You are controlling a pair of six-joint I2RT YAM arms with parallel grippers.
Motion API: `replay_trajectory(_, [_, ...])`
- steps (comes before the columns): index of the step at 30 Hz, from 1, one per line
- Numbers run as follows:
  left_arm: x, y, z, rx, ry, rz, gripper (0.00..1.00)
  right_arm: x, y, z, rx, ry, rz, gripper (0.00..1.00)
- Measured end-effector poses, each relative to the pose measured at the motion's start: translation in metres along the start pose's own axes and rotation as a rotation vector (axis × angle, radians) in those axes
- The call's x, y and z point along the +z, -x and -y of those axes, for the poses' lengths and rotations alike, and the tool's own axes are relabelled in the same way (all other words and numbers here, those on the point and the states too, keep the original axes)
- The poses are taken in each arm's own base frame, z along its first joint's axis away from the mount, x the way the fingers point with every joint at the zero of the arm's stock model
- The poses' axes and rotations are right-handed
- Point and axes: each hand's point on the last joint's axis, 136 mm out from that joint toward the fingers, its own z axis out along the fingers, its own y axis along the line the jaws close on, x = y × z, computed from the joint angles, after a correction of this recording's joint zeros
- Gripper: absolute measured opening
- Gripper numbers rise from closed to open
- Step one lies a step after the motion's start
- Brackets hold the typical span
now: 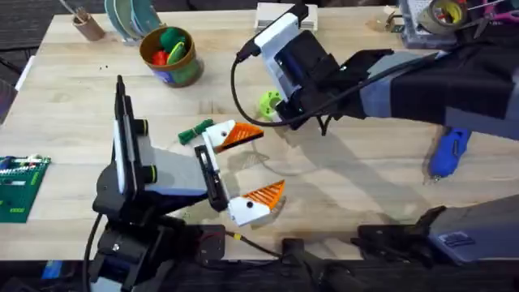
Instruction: Pick up the gripper from the table and insert it into the empty holder that is missing its gripper. Then pick up a screw, insert it into the mounting hole, and use the screwdriver to tighten it. Finally, clean up the table by picking up the vegetable and placing it into the bucket.
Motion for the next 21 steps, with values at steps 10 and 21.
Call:
replay_trajectory(10, [0.0,0.0,0.0,0.0,0.0,0.0,0.993,-0.002,0.006,-0.014,-0.059,-0.004,0.024,0.363])
replay_trajectory(21, [0.0,0.0,0.0,0.0,0.0,0.0,0.993,-0.002,0.009,-0.014,-0.062,-0.007,0.04,0.364])
